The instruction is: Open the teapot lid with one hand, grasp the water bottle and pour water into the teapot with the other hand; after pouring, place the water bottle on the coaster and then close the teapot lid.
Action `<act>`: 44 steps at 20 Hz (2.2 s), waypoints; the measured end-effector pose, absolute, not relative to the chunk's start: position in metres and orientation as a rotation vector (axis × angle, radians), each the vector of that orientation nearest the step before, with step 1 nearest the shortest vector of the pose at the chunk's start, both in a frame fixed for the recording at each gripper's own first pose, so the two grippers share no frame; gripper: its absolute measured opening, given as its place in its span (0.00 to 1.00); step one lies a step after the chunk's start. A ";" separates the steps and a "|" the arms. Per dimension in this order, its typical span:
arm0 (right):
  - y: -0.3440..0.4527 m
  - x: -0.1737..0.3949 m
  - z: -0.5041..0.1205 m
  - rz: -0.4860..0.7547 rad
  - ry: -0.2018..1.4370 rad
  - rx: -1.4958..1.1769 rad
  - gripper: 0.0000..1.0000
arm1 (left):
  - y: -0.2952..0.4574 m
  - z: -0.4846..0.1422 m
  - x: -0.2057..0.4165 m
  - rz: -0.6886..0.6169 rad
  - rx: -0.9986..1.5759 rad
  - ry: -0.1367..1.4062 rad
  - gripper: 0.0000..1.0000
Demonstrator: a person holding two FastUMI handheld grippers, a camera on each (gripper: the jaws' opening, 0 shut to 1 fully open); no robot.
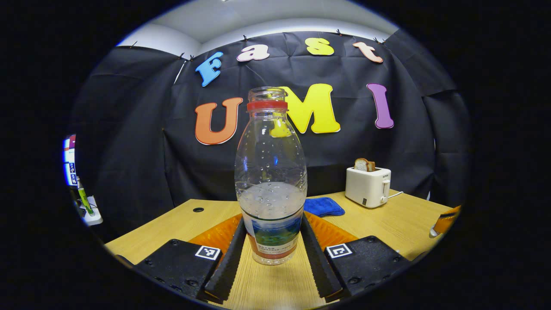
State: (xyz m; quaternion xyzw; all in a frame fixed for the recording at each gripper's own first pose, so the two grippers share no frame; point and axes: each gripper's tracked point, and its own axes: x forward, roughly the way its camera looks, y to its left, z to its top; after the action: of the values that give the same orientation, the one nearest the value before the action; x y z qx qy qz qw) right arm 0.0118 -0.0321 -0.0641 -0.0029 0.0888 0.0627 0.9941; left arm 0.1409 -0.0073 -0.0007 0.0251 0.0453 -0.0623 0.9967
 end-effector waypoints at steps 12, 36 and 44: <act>-0.058 0.020 -0.089 0.060 0.241 -0.006 0.00 | 0.002 -0.089 0.221 -0.146 -0.009 0.241 0.76; -0.055 0.015 -0.086 0.063 0.232 -0.008 0.00 | 0.007 -0.109 0.202 -0.127 0.035 0.347 1.00; -0.001 0.039 -0.051 0.193 0.160 -0.009 0.00 | 0.054 -0.083 0.124 -0.040 -0.023 0.326 1.00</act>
State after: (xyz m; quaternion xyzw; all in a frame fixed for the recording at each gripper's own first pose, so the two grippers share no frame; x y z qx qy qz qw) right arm 0.0394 -0.0008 -0.0510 -0.0043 0.0798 0.0960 0.9922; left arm 0.1242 0.0543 -0.0835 -0.0116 0.1623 -0.0201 0.9865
